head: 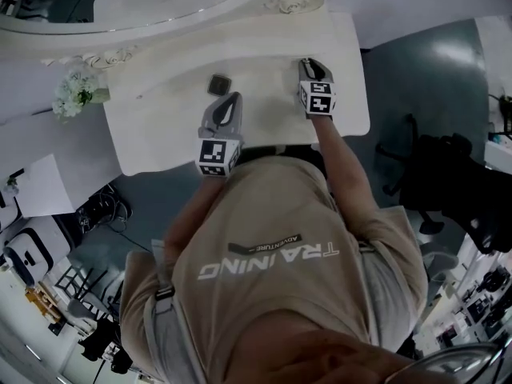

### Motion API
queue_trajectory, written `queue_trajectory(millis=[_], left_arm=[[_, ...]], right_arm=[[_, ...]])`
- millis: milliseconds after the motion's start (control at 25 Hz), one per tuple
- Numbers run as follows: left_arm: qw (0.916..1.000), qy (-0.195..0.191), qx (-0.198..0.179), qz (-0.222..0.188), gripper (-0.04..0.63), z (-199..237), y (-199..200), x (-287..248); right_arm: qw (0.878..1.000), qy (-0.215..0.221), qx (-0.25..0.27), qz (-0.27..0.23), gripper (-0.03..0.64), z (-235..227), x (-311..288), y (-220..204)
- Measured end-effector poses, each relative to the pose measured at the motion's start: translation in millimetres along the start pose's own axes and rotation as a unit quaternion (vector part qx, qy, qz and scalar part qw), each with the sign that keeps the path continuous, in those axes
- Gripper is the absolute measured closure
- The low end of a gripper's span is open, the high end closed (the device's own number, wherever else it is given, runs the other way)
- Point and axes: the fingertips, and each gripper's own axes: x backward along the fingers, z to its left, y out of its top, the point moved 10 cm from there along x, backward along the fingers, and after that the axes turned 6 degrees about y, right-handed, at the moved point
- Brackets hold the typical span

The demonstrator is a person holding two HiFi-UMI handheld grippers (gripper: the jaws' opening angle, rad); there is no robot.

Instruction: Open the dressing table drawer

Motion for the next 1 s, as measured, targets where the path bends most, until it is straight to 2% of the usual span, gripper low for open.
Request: queue_trajectory(millis=[200,480,840,1000], left_arm=[[0.9995,0.027,0.012,-0.009,0.588,-23,4,5],[0.9991,0.04,0.011,-0.012,0.588,-51,10,17],[0.9978,0.062,0.015,-0.017,0.588,-71,13,25],[0.9963,0.079,0.014,-0.032,0.588,-73,15,27]], right_arm=[[1.0,0.011,0.008,0.004,0.512,-1,13,-11],[0.999,0.036,0.007,0.011,0.512,-3,33,-24],[0.998,0.059,-0.01,0.029,0.498,-7,46,-33],[0.995,0.088,-0.011,0.039,0.495,-11,67,-42]])
